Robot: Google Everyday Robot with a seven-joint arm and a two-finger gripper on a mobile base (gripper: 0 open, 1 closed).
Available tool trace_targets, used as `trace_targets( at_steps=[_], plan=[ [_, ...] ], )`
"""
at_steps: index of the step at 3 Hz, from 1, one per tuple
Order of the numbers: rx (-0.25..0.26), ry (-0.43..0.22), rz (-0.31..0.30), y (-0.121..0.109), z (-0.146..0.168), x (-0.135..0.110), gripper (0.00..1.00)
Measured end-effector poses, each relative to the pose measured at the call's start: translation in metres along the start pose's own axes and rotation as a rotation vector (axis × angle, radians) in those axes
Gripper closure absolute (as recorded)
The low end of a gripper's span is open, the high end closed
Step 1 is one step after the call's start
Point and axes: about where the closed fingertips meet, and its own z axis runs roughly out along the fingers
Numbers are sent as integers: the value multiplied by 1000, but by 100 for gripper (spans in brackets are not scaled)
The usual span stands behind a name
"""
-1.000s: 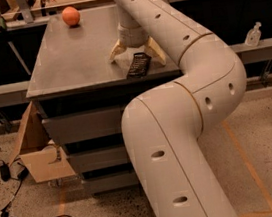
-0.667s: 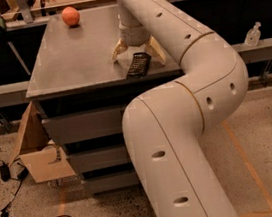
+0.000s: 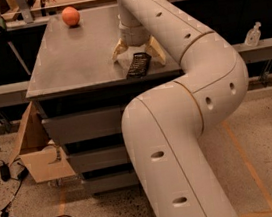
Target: Pick rxbar chocolate
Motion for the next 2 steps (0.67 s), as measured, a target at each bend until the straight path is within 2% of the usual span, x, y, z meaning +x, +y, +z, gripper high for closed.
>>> trace_targets(
  at_steps=[2],
  plan=[
    [-1, 1, 3, 2, -2, 0, 39]
  ],
)
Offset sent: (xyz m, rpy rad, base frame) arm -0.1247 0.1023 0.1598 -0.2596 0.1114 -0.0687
